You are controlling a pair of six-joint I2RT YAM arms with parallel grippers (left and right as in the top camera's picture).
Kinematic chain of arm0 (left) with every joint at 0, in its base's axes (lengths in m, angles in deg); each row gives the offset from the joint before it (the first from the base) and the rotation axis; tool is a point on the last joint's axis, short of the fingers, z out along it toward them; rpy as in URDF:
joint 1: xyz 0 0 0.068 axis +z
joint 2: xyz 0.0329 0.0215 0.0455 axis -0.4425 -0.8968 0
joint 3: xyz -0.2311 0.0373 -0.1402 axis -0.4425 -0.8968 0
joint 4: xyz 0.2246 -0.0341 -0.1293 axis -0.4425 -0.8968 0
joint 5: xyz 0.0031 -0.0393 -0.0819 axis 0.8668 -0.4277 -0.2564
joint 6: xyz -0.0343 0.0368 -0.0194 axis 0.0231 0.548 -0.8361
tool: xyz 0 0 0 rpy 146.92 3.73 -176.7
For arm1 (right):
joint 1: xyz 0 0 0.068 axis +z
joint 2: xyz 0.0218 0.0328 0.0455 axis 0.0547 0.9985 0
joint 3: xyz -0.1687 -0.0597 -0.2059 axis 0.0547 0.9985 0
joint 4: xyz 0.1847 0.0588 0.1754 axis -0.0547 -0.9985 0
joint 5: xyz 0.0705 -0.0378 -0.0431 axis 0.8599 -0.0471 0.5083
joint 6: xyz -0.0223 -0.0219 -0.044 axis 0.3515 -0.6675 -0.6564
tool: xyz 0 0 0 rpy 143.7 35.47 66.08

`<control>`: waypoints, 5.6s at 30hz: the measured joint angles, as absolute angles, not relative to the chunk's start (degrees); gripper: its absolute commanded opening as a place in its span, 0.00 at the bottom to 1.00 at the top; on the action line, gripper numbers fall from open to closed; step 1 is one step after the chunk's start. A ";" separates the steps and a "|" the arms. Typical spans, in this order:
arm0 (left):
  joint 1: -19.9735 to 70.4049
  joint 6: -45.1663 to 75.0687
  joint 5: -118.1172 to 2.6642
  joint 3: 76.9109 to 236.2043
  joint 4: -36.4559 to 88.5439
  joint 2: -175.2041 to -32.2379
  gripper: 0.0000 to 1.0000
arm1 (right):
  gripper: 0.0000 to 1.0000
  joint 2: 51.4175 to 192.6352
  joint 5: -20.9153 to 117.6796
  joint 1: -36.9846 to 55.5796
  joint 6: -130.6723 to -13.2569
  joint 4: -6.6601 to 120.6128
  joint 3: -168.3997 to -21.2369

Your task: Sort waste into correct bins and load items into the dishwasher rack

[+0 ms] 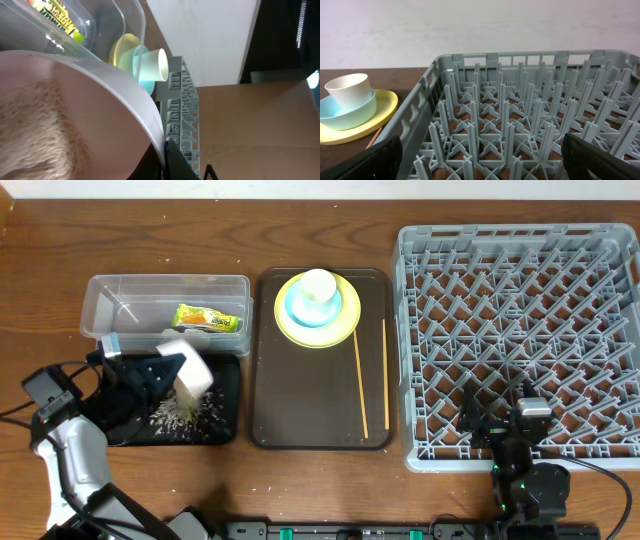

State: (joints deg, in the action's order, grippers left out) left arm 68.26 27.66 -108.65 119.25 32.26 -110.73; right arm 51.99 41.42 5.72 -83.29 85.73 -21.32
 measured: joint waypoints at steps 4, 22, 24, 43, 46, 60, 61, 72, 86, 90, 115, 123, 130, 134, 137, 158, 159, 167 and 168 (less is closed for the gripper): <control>71.26 27.66 -111.28 119.25 32.28 -110.73 0.06 | 0.99 51.99 41.42 5.72 -83.31 85.73 -21.32; 74.97 27.44 -118.27 119.25 31.56 -110.73 0.06 | 0.99 51.99 41.42 5.72 -83.29 85.73 -21.32; 74.97 27.22 -118.38 119.25 29.79 -110.73 0.06 | 0.99 51.99 41.42 5.72 -83.31 85.73 -21.32; 74.99 22.74 -118.69 119.18 27.87 -110.73 0.06 | 0.99 52.01 41.42 5.72 -83.29 85.73 -21.32; 74.99 21.50 -118.71 119.18 26.60 -110.73 0.06 | 0.99 52.01 41.42 5.72 -83.29 85.73 -21.32; 74.95 19.49 -118.71 119.16 26.60 -110.70 0.06 | 0.99 52.01 41.42 5.72 -83.29 85.73 -21.32; 74.89 19.44 -118.71 119.16 26.10 -110.66 0.06 | 0.99 52.01 41.42 5.72 -83.29 85.73 -21.32; 67.94 16.12 -111.17 119.18 25.92 -101.07 0.06 | 0.99 52.01 41.42 5.72 -83.31 85.73 -21.32; 32.44 5.87 -77.68 119.58 28.46 -87.03 0.06 | 0.99 52.01 41.42 5.72 -83.29 85.75 -21.32; 20.79 4.36 -66.40 119.58 29.75 -87.71 0.06 | 0.99 52.01 41.42 5.72 -83.29 85.73 -21.32; -6.90 3.16 -31.80 119.60 43.32 -113.24 0.07 | 0.99 52.07 41.42 5.72 -83.29 85.73 -21.32; -6.90 3.16 -29.49 119.60 43.41 -113.44 0.34 | 0.99 52.10 41.42 5.72 -83.31 85.73 -21.32; -6.90 3.40 -29.20 119.90 43.74 -112.19 0.39 | 0.99 52.12 41.42 5.72 -83.31 85.73 -21.32; -6.55 3.44 -27.96 120.52 42.91 -107.16 0.37 | 0.99 52.12 41.42 5.72 -83.31 85.73 -21.32; -5.00 4.06 -26.27 121.35 40.66 -102.68 0.33 | 0.99 52.12 41.42 5.72 -83.29 85.73 -21.32; 23.08 7.75 -27.13 121.83 24.44 -105.35 0.06 | 0.99 52.12 41.42 5.72 -83.29 85.73 -21.32; 23.08 7.99 -27.28 121.83 25.05 -106.73 0.06 | 0.99 52.12 41.42 5.72 -83.31 85.75 -21.32; 23.08 9.91 -29.75 121.83 27.30 -114.51 0.06 | 0.99 52.12 41.42 5.72 -83.29 85.75 -21.32; 23.08 10.46 -30.34 121.83 27.52 -114.90 0.06 | 0.99 52.12 41.42 5.72 -83.31 85.73 -21.32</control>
